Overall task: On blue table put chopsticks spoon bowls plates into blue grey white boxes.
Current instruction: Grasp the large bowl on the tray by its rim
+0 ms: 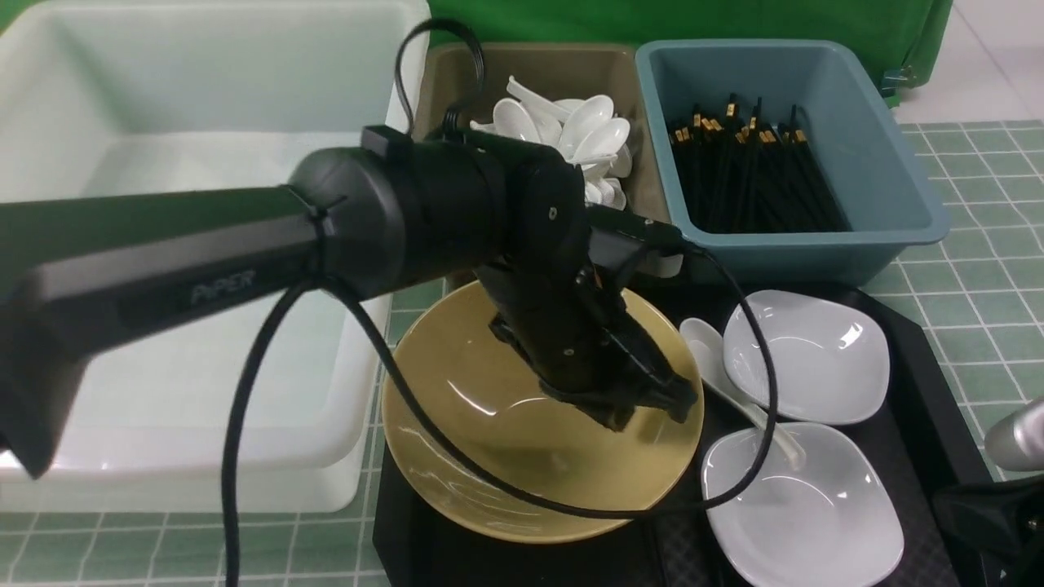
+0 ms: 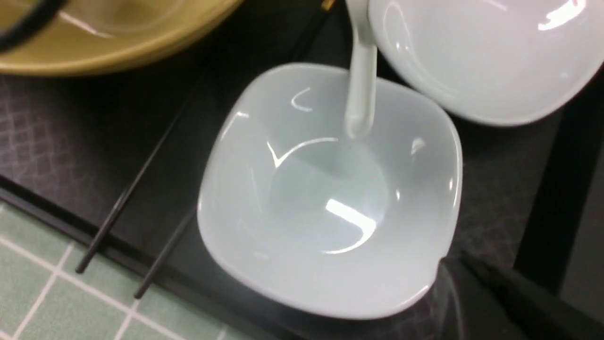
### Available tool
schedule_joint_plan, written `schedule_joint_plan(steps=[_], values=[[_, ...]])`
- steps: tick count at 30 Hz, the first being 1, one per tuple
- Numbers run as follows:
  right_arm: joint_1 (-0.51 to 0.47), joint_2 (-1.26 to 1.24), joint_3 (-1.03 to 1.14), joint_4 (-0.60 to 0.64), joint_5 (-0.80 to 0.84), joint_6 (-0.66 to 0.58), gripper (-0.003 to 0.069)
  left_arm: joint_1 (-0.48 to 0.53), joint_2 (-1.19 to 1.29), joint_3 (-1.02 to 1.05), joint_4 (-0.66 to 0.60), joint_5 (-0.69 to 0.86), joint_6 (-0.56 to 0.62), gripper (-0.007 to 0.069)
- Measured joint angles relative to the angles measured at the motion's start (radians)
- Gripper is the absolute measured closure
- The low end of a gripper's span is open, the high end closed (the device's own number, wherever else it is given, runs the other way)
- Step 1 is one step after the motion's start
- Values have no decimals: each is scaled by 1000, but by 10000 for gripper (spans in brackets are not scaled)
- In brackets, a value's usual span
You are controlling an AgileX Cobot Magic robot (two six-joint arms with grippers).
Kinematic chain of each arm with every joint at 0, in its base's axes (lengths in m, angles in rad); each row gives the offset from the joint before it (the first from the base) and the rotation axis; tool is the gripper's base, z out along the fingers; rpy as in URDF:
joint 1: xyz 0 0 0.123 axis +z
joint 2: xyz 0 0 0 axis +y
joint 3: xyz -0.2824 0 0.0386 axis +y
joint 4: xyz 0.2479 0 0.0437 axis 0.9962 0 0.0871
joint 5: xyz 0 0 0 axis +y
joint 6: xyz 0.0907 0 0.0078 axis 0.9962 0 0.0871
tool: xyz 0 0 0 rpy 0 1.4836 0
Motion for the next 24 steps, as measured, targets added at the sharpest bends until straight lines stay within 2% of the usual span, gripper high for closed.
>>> schedule_joint_plan(steps=[2,3,4,5,6,9,12,14,16,18,19,20,21,22,23,24], values=[[1,0,0,3,-8,0,624,0,8,0,-114,-21,44,620],[1,0,0,3,-10,0,624,0,9,0,-114,-22,49,620],[2,0,0,3,-10,0,622,0,10,0,-190,-27,109,618],[2,0,0,3,-11,0,622,0,10,0,-200,-27,118,618],[2,0,0,3,-16,0,622,1,11,0,-294,-27,207,615],[2,0,0,3,-23,0,622,1,11,0,-404,-12,312,606],[2,0,0,3,-25,0,622,1,11,-1,-520,34,439,557],[2,0,0,3,-25,0,622,3,7,-15,-531,77,486,509],[2,0,0,3,-25,0,622,6,2,-35,-505,111,490,473],[2,0,0,3,-26,0,621,20,-20,-83,-401,187,471,404],[2,0,0,3,-26,0,621,22,-23,-88,-389,192,467,398],[2,0,0,3,-26,0,620,37,-46,-133,-253,244,407,344],[2,0,0,3,-26,0,620,39,-48,-133,-253,244,399,344],[2,0,0,3,-28,0,619,55,-69,-180,-109,279,310,291],[2,0,0,3,-28,0,618,61,-78,-198,-9,286,239,267],[2,0,0,3,-28,0,617,65,-83,-208,38,290,203,251]])
